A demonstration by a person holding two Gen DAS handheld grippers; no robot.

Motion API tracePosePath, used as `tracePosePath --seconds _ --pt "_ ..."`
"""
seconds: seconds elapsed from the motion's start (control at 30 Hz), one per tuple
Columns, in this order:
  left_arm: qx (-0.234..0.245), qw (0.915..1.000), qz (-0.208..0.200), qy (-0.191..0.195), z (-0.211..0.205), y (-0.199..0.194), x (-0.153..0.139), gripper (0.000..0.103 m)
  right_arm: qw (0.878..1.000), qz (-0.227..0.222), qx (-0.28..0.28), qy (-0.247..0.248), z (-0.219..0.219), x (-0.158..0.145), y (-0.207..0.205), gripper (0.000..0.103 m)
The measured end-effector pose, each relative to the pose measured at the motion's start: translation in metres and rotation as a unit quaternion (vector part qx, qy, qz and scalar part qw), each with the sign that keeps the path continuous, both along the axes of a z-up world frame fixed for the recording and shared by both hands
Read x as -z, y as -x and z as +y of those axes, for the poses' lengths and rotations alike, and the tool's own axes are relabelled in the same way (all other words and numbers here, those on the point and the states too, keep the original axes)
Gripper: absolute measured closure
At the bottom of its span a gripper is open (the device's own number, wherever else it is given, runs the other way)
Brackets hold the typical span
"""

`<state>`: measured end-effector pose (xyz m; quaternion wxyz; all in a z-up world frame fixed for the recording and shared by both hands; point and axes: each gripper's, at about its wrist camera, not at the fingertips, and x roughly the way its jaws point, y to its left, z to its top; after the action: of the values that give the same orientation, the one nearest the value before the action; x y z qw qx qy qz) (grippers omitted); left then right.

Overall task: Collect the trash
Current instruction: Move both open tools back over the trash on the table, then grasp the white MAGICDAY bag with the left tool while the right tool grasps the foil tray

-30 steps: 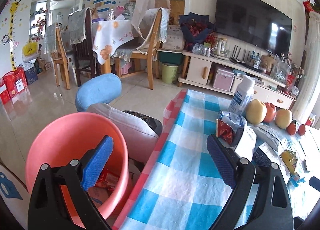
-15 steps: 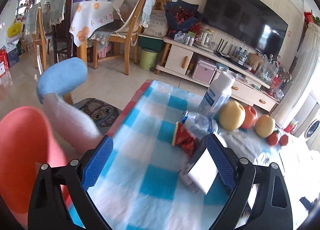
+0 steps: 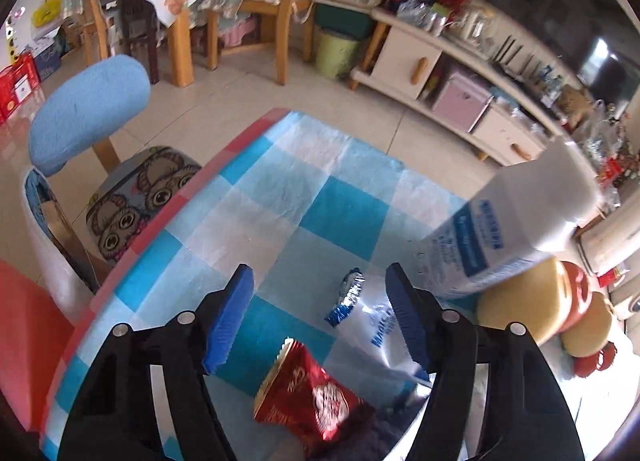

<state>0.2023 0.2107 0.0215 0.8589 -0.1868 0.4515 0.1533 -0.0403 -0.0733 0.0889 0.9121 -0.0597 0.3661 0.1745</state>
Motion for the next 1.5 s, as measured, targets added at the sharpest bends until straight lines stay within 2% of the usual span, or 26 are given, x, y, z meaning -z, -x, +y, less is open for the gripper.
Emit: tracePosePath --seconds 0.03,0.1,0.23,0.27,0.33,0.4,0.53,0.7,0.77,0.93,1.03,1.13,1.2,1.33,1.5 --pt "-0.004 0.9999 0.010 -0.003 0.000 -0.004 0.004 0.039 1.000 0.002 0.002 -0.003 -0.003 0.000 0.000 0.009" --pt "0.000 0.9999 0.013 -0.007 -0.002 -0.006 0.006 0.040 1.000 0.008 0.007 -0.010 -0.010 0.000 -0.002 0.009" --pt "0.035 0.9985 0.032 -0.027 -0.024 -0.001 0.008 0.042 0.999 0.019 0.027 -0.015 -0.024 0.001 -0.005 0.009" --pt "0.055 0.9972 0.045 -0.022 -0.034 0.002 0.013 0.047 0.999 0.021 0.034 -0.018 -0.030 0.001 -0.006 0.009" --pt "0.081 0.9945 0.041 -0.053 -0.054 0.011 0.013 0.049 0.998 0.022 0.047 -0.024 -0.039 0.000 -0.007 0.009" --pt "0.109 0.9921 0.040 -0.048 -0.072 0.025 0.015 0.050 0.998 0.021 0.059 -0.027 -0.049 -0.002 -0.007 0.009" --pt "0.161 0.9824 0.034 -0.090 -0.112 0.058 0.016 0.052 0.996 0.015 0.086 -0.032 -0.071 -0.005 -0.008 0.009" --pt "0.220 0.9712 0.028 -0.086 -0.153 0.103 0.013 0.052 0.991 0.019 0.124 -0.040 -0.101 -0.004 -0.012 0.009" --pt "0.251 0.9657 0.028 -0.058 -0.163 0.113 0.009 0.052 0.989 0.029 0.138 -0.041 -0.112 0.000 -0.013 0.009" --pt "0.224 0.9743 -0.007 0.026 -0.144 0.129 -0.012 0.048 0.985 0.068 0.156 -0.042 -0.130 0.017 -0.018 0.009" --pt "0.188 0.9808 -0.012 0.050 -0.125 0.120 -0.017 0.037 0.983 0.083 0.159 -0.039 -0.134 0.027 -0.022 0.009" --pt "0.176 0.9839 -0.003 0.031 -0.121 0.104 -0.016 0.033 0.982 0.086 0.160 -0.042 -0.138 0.030 -0.025 0.009" --pt "0.173 0.9847 0.016 0.011 -0.126 0.090 -0.008 0.031 0.982 0.086 0.162 -0.040 -0.141 0.031 -0.027 0.009" --pt "0.158 0.9855 0.057 -0.018 -0.134 0.067 0.011 0.031 0.980 0.082 0.179 -0.036 -0.155 0.035 -0.033 0.009" --pt "0.149 0.9846 0.076 -0.051 -0.137 0.053 0.016 0.032 0.976 0.093 0.198 -0.023 -0.169 0.045 -0.045 0.009"
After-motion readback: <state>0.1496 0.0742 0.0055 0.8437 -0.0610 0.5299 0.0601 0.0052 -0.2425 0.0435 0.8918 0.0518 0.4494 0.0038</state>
